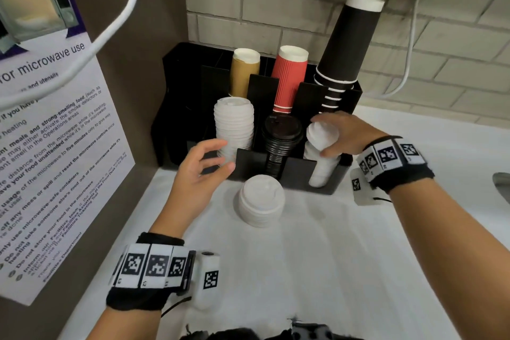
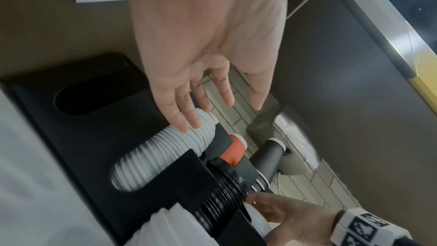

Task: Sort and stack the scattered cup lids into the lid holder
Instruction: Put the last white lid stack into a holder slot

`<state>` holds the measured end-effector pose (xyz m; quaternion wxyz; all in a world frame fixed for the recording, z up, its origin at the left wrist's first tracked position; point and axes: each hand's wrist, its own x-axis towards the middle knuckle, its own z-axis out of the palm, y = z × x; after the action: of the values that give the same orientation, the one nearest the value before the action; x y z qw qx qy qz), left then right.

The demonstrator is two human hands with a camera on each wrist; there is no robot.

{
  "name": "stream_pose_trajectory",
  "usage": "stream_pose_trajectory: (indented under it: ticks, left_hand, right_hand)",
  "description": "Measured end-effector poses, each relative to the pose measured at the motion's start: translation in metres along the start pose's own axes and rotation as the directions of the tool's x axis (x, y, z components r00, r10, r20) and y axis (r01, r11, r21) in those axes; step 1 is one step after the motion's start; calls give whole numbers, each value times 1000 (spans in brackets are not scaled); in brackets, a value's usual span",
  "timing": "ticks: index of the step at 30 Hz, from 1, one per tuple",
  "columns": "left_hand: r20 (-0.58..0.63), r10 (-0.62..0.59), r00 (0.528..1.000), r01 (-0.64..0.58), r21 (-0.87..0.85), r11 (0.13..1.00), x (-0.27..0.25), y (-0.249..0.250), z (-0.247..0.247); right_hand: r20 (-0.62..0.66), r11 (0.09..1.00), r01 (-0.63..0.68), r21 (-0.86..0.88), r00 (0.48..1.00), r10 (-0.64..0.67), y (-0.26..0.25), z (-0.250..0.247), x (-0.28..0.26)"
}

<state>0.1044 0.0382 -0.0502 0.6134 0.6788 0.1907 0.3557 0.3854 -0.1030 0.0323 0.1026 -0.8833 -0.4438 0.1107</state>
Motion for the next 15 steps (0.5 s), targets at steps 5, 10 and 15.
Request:
stream_pose_trajectory:
  ticks: [5, 10, 15]
  left_hand:
    - [2, -12, 1000, 12, 24, 1000, -1, -1, -1]
    - [0, -15, 1000, 15, 29, 999, 0, -1, -1]
    - [8, -19, 1000, 19, 39, 999, -1, -1, 1]
  right_hand:
    - [76, 978, -8, -208, 997, 24, -5, 8, 6]
    - [74, 970, -24, -244, 996, 43, -1, 16, 7]
    - [65, 952, -32, -303, 996, 54, 0, 28, 2]
